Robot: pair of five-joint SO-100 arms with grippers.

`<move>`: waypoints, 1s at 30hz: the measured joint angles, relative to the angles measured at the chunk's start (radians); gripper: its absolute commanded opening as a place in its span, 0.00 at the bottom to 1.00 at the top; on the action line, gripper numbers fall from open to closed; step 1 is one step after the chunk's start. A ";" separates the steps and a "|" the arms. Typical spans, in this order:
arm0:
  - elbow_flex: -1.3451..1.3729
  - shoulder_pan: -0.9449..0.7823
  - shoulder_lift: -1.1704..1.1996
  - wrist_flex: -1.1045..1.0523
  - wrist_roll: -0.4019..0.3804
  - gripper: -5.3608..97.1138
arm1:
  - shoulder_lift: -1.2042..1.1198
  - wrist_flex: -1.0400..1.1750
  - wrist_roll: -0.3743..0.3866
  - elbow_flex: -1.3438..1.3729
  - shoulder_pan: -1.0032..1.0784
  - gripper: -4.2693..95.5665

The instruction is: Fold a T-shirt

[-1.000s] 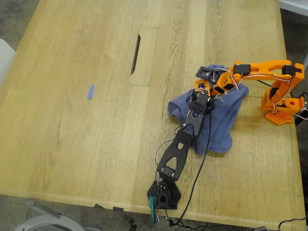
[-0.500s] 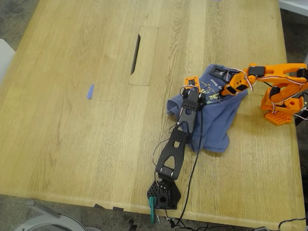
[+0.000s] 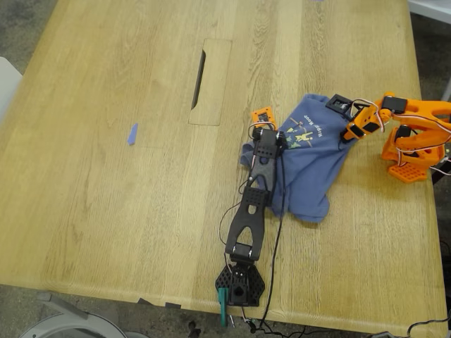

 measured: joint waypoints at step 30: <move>0.037 -0.230 0.058 0.000 0.000 0.15 | 0.531 0.388 -0.031 0.100 0.319 0.04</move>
